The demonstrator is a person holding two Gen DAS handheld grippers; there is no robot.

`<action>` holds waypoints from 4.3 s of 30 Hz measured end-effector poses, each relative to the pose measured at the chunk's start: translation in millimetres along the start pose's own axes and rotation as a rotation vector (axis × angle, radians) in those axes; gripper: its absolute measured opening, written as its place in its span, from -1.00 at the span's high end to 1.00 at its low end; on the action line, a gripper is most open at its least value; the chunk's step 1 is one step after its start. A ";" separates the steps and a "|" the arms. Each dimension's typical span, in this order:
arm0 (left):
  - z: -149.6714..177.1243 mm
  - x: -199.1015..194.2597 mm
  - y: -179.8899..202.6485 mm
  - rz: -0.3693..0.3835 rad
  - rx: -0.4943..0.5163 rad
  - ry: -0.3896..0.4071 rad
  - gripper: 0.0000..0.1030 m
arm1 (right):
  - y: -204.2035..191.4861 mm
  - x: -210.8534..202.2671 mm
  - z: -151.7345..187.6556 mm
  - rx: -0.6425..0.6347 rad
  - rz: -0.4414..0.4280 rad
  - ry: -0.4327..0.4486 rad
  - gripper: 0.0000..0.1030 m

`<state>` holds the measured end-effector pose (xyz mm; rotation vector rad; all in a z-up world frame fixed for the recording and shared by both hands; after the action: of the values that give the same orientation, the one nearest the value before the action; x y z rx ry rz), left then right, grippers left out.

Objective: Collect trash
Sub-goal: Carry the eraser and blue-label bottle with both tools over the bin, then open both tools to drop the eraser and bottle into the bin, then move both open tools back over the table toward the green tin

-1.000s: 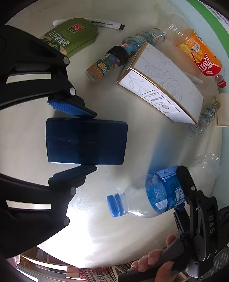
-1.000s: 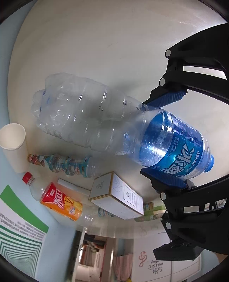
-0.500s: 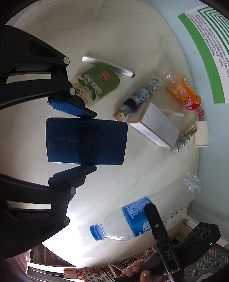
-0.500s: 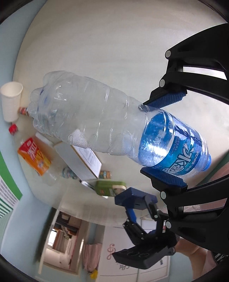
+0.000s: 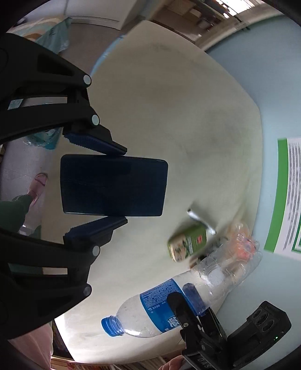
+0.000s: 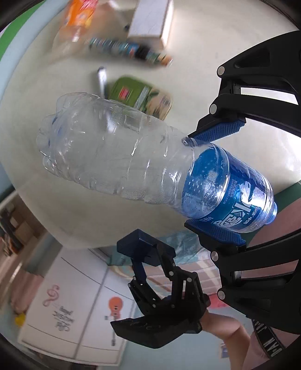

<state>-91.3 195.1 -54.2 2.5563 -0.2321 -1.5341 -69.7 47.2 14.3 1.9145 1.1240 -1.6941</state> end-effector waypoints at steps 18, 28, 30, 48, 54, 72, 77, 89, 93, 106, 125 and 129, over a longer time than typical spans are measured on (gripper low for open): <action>256.7 -91.5 -211.7 -0.221 -0.655 0.053 0.00 | -337.7 208.8 -61.2 -0.551 -0.111 -0.340 -0.28; 361.9 -21.6 -292.5 -0.190 -0.879 -0.024 0.00 | -400.0 365.1 -57.6 -0.524 0.012 -0.398 -0.29; 383.1 7.5 -310.3 -0.187 -0.901 -0.064 0.00 | -399.7 405.1 -53.0 -0.484 0.034 -0.392 -0.29; 489.3 202.4 -384.8 -0.024 -1.009 -0.240 -0.45 | -346.5 669.0 -29.7 -0.348 0.246 -0.443 -0.43; 478.5 204.0 -377.1 -0.033 -0.965 -0.238 -0.63 | -325.1 669.2 -32.4 -0.327 0.250 -0.453 -0.52; 465.0 175.2 -367.1 -0.059 -0.929 -0.221 -0.66 | -305.0 607.0 -41.9 -0.208 0.164 -0.405 -0.52; 459.9 129.6 -357.2 -0.104 -0.962 -0.138 -0.69 | -327.6 549.2 -42.5 -0.219 0.061 -0.368 -0.55; 381.9 0.3 -302.6 -0.192 -0.968 -0.021 -0.87 | -370.4 336.9 -43.9 -0.329 -0.099 -0.182 -0.71; 330.6 -23.8 -276.1 -0.122 -0.950 -0.019 -0.86 | -347.1 254.4 -45.7 -0.314 -0.094 -0.082 -0.72; 152.1 -39.0 -145.2 0.004 -0.543 0.062 -0.87 | -151.2 82.9 -7.9 0.097 -0.016 0.175 -0.72; -17.3 90.6 62.4 0.158 -0.070 -0.089 -0.87 | 94.9 -13.8 99.4 0.526 0.174 0.325 -0.72; -36.1 121.9 87.7 0.172 -0.078 -0.119 -0.87 | 129.6 -25.9 94.5 0.509 0.209 0.325 -0.72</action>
<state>-7.5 85.7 -124.1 2.3215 -0.3879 -1.5984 -36.0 -109.2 -13.5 2.5877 0.5836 -1.7054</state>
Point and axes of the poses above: each gripper's, at about its wrist camera, not at the fingertips, and x roughly the way its jaws point, y to its right, z to its underside, the point moved 7 cm from there along x, roughly the way its jaws point, and after that the axes turned 12 degrees about z, right-handed, at the moved point
